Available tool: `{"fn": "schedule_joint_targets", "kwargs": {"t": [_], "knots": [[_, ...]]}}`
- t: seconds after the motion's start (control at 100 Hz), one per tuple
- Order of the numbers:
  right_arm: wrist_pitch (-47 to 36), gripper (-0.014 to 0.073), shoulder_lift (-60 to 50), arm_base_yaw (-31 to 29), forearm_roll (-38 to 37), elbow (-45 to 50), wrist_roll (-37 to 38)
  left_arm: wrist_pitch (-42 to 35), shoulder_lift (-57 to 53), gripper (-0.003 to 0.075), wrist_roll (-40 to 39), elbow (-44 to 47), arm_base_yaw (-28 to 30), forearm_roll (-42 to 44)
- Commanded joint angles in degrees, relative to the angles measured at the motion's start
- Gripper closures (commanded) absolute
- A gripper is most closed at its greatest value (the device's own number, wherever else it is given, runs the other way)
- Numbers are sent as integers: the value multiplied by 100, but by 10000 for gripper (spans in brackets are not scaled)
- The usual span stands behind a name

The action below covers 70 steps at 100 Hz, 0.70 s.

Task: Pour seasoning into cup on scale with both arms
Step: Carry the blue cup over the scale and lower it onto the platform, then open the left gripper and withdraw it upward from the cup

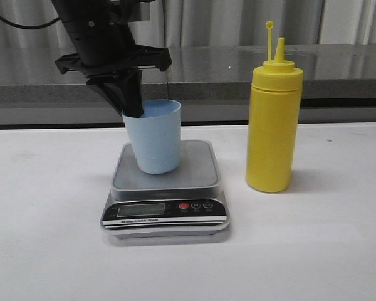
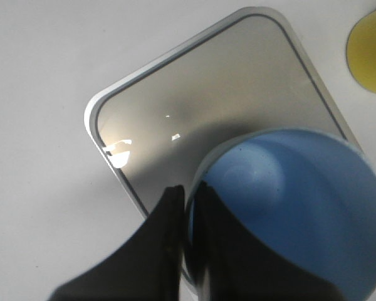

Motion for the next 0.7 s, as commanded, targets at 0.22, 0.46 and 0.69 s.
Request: {"fn": "schedule_joint_targets", "kwargs": {"t": [0.22, 0.46, 0.69], "knots": [[-468, 714, -91, -35, -15, 5, -41, -148, -248, 729, -23, -158, -45, -64], [-468, 714, -91, -35, -15, 5, -41, -138, -248, 360, -23, -158, -45, -64], [-468, 714, -91, -35, -15, 5, -41, -148, -416, 162, -23, -158, -45, -64]]}}
